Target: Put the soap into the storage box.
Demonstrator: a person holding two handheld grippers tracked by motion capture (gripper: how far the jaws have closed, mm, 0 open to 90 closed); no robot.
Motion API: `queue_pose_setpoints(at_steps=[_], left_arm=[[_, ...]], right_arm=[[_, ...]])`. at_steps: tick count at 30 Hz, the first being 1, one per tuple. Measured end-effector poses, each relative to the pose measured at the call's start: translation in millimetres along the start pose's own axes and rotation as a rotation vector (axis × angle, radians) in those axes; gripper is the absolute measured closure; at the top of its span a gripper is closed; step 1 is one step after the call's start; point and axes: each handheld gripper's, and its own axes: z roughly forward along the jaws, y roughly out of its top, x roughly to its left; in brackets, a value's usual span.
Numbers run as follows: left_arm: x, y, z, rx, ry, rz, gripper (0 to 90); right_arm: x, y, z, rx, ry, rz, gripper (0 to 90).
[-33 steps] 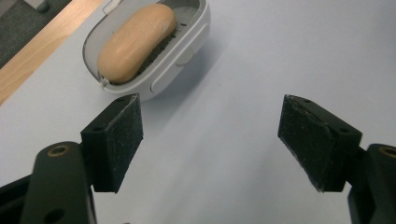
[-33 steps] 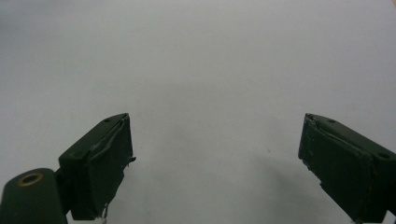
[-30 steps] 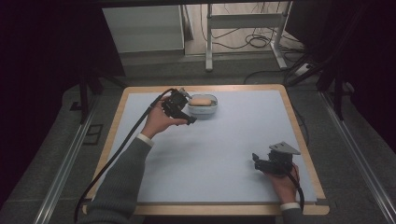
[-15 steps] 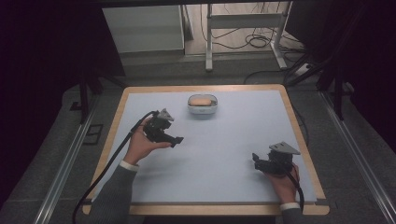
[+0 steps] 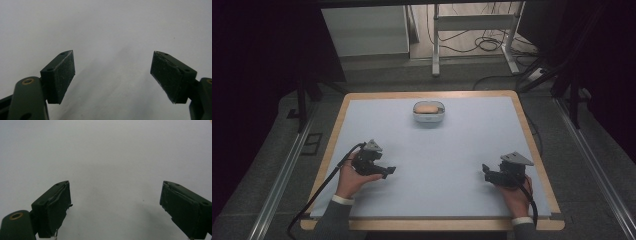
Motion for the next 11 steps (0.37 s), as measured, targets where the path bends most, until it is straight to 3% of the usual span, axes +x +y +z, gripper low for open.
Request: queue_pose_setpoints(at_steps=[4, 11], left_arm=[[1.5, 0.1, -3.2, -0.033, -0.004, -0.016, 20.5], [2.7, -1.1, 0.5, -0.022, -0.006, -0.021, 20.0]], right_arm=[[0.4, -0.3, -0.6, -0.007, -0.002, -0.006, 10.1], [-1.6, -0.4, -1.0, -0.013, 0.013, 0.005, 10.1]])
